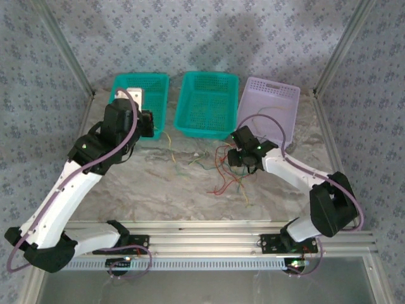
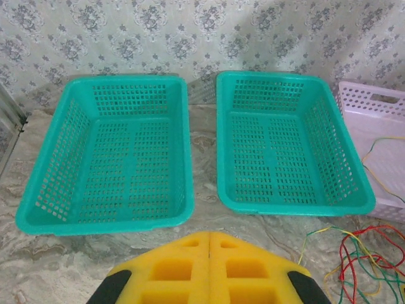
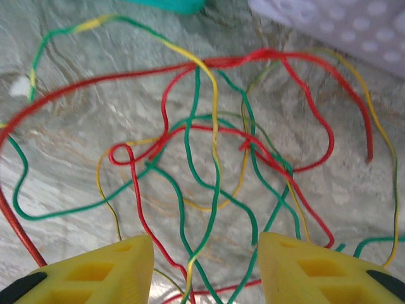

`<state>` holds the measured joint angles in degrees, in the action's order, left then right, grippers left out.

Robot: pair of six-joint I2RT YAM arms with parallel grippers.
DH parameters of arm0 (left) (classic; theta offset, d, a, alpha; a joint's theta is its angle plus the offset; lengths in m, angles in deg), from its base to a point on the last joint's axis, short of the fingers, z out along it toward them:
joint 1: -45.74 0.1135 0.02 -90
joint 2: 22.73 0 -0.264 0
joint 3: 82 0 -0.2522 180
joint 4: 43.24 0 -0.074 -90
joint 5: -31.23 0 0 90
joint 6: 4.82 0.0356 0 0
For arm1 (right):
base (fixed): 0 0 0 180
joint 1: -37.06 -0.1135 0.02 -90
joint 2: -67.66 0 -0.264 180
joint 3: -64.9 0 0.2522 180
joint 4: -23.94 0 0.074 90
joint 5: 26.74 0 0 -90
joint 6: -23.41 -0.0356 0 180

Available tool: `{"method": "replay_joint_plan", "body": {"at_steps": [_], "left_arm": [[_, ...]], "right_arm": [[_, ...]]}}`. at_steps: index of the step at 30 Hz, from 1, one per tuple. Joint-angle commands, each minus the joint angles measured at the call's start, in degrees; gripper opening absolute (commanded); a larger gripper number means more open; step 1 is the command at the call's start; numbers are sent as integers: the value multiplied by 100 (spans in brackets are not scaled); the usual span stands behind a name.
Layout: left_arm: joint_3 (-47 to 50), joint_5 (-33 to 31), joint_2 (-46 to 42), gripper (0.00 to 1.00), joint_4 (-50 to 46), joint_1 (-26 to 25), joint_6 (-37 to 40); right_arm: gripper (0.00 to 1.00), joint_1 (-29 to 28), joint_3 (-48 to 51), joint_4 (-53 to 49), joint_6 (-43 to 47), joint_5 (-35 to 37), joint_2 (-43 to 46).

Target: Untangle the cables

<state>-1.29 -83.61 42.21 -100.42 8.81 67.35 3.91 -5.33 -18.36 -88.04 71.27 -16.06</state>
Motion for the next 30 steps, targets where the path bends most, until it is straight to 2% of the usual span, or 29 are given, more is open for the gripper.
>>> {"method": "replay_joint_plan", "body": {"at_steps": [1,15,19,24,30], "left_arm": [[4,-89,20,0,130,-81,145],[58,-223,-14,0,108,-148,227],[90,-240,-9,0,119,-156,227],[98,-301,-35,0,118,-157,270],[95,-327,-36,0,131,-157,288]], "right_arm": [[46,-63,77,-441,-219,86,-49],[37,-49,182,7,-386,-566,-752],[23,-50,114,-24,-412,-520,-807],[2,-50,34,-277,-455,-306,-466],[0,-74,-244,-883,-371,-75,-73]]}}
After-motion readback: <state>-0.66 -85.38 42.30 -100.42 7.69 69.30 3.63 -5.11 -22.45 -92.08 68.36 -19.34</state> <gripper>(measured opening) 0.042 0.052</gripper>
